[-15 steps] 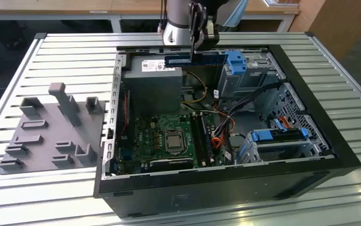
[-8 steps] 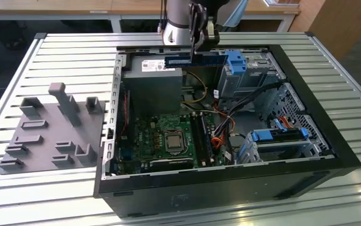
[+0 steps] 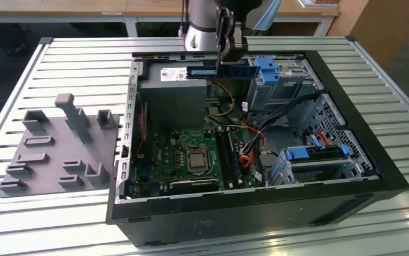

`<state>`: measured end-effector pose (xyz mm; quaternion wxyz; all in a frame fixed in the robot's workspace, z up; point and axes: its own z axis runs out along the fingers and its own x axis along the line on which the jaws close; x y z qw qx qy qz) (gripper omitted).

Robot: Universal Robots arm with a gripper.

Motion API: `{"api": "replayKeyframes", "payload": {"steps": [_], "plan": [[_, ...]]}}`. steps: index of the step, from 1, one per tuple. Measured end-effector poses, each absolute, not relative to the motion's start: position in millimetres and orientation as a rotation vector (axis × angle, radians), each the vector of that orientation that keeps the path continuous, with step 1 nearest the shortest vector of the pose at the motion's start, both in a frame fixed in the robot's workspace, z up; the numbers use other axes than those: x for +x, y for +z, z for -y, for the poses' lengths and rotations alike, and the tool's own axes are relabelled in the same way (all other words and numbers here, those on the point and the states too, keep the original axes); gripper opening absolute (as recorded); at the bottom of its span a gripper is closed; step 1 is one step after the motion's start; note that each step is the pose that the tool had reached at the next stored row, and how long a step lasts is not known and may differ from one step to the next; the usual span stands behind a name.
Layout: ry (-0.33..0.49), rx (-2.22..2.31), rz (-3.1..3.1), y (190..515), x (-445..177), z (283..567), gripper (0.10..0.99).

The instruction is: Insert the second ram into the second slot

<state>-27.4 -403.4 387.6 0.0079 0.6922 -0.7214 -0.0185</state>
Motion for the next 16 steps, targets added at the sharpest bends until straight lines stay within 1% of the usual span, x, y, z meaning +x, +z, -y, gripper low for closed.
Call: {"api": "replayKeyframes", "payload": {"steps": [16], "plan": [[-0.05,1.83,2.532,385.3,-27.4,403.4,0.137]]}}
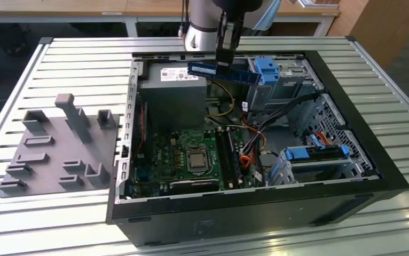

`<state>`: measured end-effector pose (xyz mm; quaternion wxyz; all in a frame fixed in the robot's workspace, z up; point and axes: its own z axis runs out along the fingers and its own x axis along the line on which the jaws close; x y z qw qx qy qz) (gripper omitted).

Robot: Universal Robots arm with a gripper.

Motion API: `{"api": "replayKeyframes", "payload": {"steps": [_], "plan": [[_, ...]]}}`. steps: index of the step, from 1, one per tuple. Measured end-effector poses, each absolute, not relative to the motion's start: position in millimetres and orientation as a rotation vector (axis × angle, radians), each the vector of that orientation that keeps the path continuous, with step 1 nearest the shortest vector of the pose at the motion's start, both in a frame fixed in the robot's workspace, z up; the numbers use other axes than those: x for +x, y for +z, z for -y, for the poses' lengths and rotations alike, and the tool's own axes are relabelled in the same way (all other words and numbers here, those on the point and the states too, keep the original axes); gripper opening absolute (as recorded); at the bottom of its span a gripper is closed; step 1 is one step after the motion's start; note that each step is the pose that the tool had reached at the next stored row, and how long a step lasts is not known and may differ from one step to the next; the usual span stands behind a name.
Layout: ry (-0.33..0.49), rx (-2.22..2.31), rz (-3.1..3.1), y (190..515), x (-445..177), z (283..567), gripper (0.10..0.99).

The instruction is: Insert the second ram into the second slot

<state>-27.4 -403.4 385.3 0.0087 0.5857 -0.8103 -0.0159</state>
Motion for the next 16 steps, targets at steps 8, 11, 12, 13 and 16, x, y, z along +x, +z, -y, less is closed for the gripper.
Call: {"api": "replayKeyframes", "payload": {"steps": [8,11,12,13,16], "plan": [[-0.043,1.655,2.648,384.5,-27.4,403.4,0.137],[-0.036,1.592,2.683,384.5,-27.4,403.5,0.137],[-0.035,1.57,2.696,384.5,-27.4,403.5,0.137],[-0.034,1.547,2.709,384.4,-27.4,403.5,0.137],[-0.032,1.478,2.747,384.3,-27.4,403.5,0.137]]}}
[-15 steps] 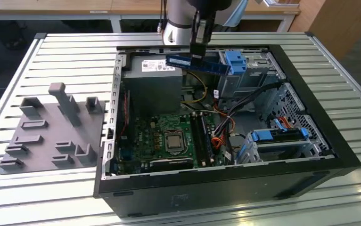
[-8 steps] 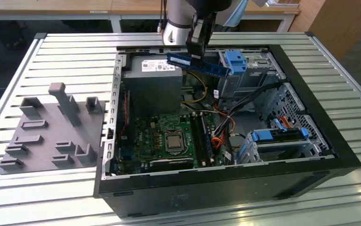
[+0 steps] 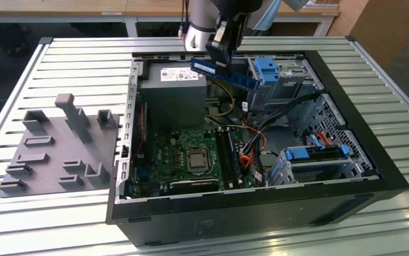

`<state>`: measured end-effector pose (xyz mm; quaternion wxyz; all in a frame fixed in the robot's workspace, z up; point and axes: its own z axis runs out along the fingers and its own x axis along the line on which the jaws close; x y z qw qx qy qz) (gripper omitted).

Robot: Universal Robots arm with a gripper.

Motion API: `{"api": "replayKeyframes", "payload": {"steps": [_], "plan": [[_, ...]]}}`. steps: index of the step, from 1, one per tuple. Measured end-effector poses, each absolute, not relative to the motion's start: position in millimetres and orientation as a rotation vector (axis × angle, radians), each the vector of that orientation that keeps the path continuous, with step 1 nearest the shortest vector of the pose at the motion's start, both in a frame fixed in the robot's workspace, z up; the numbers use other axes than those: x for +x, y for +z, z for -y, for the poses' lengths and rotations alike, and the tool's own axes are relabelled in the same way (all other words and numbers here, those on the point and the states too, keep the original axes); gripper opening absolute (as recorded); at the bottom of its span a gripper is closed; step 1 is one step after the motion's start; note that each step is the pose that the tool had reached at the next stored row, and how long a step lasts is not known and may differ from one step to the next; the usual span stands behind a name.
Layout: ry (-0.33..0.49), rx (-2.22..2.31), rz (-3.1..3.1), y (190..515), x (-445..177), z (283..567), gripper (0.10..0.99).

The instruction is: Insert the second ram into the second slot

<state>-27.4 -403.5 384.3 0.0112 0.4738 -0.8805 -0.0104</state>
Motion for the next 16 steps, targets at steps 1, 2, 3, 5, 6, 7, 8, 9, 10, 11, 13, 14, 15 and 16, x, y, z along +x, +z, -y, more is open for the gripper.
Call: {"api": "replayKeyframes", "payload": {"steps": [1,2,3,5,6,7,8,9,10,11,13,14,15,16], "plan": [[-0.032,1.452,2.76,384.2,-27.4,403.4,0.137],[-0.032,1.428,2.773,384.2,-27.4,403.4,0.137],[-0.032,1.404,2.785,384.1,-27.4,403.4,0.137],[-0.032,1.354,2.81,384.0,-27.4,403.4,0.137],[-0.032,1.328,2.823,383.9,-27.4,403.4,0.137],[-0.032,1.303,2.835,383.8,-27.4,403.4,0.137],[-0.033,1.275,2.847,383.7,-27.4,403.4,0.137],[-0.033,1.25,2.859,383.7,-27.4,403.4,0.137],[-0.033,1.224,2.87,383.6,-27.4,403.4,0.137],[-0.033,1.198,2.881,383.5,-27.4,403.4,0.137],[-0.033,1.147,2.902,383.4,-27.4,403.4,0.137],[-0.033,1.121,2.912,383.3,-27.4,403.4,0.137],[-0.034,1.096,2.922,383.2,-27.4,403.5,0.137],[-0.034,1.071,2.932,383.1,-27.4,403.5,0.137]]}}
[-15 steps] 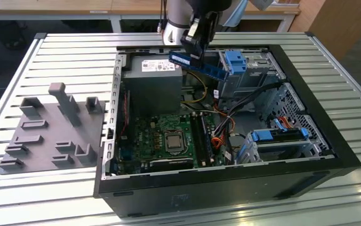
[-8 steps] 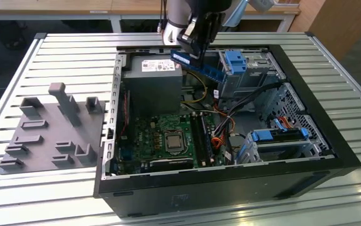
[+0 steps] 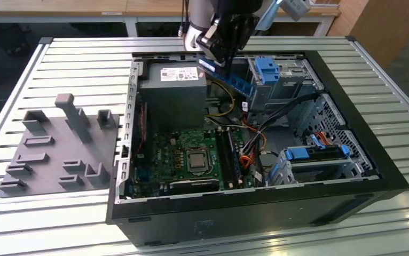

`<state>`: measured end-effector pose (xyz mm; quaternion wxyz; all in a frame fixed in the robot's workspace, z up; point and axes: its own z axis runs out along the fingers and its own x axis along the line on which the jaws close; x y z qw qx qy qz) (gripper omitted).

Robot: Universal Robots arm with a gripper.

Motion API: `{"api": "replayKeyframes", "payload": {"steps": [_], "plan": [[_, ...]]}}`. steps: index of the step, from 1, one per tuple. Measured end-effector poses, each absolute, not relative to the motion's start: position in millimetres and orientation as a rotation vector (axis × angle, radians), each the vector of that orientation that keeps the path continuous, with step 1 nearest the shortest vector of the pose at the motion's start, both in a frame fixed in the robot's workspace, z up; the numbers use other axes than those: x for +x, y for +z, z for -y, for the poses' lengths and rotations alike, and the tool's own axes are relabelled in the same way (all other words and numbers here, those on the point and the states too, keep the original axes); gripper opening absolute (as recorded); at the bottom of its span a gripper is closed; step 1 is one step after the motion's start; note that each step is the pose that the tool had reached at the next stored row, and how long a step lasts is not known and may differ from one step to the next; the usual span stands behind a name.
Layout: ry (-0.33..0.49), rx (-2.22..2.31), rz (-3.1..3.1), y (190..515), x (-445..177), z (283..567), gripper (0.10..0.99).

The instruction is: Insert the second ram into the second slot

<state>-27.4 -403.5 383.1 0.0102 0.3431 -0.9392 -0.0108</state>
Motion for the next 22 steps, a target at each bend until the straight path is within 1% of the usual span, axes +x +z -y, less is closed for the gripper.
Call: {"api": "replayKeyframes", "payload": {"steps": [5,15,22], "plan": [[-0.035,0.973,2.966,382.7,-27.4,403.4,0.137],[-0.035,0.955,2.972,382.6,-27.6,403.4,0.137],[-0.035,0.827,3.013,381.8,-27.6,403.5,0.137]]}}
